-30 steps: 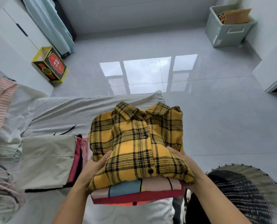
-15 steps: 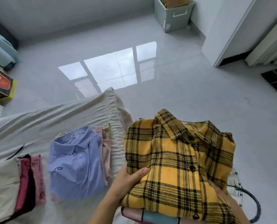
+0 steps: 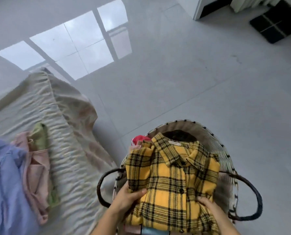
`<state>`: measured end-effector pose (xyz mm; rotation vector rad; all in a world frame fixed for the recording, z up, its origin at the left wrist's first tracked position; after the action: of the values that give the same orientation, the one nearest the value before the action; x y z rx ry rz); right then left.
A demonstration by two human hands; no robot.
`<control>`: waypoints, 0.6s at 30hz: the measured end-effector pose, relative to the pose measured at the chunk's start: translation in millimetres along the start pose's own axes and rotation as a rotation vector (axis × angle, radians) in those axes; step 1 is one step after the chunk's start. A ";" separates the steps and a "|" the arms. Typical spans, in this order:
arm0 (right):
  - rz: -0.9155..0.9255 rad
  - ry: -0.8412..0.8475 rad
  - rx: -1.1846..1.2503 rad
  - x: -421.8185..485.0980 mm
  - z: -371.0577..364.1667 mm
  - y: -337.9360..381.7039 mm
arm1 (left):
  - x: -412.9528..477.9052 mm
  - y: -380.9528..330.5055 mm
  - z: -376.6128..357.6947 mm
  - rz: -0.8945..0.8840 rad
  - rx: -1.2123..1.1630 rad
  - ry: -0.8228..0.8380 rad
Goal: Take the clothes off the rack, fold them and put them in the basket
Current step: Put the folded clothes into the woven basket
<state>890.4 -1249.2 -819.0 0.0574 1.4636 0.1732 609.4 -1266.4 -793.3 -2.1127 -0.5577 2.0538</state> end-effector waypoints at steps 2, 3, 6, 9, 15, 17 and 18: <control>0.034 -0.043 -0.049 38.1 1.0 -3.9 | 28.0 10.4 -3.6 0.026 -0.004 -0.036; 0.063 -0.065 -0.060 47.1 0.1 -2.2 | 43.1 15.7 -6.3 0.047 -0.019 -0.047; 0.104 -0.088 0.010 88.5 2.5 -12.2 | 85.4 33.7 -14.7 0.119 -0.110 -0.092; 0.121 -0.125 0.060 124.4 4.7 -20.3 | 126.0 47.5 -20.6 0.133 -0.101 -0.080; 0.129 -0.100 -0.018 207.5 -10.7 -47.4 | 214.8 83.6 -12.1 0.171 -0.025 -0.126; 0.148 -0.099 -0.014 229.4 -14.7 -51.9 | 239.2 98.3 -11.5 0.194 0.011 -0.141; 0.150 -0.109 -0.003 236.9 -16.9 -53.1 | 248.9 104.0 -10.7 0.199 0.015 -0.174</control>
<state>901.0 -1266.7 -1061.6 0.1717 1.3509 0.2903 636.5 -1271.5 -1061.8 -2.0686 -0.3635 2.3569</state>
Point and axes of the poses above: each hand's wrist, its own x-axis towards the middle knuckle, its own z-axis out of the back of the hand, y = z × x, the point moved 5 cm from there along x, towards the middle knuckle, and after that the axes turned 4 degrees about z, right-handed, at the moved point
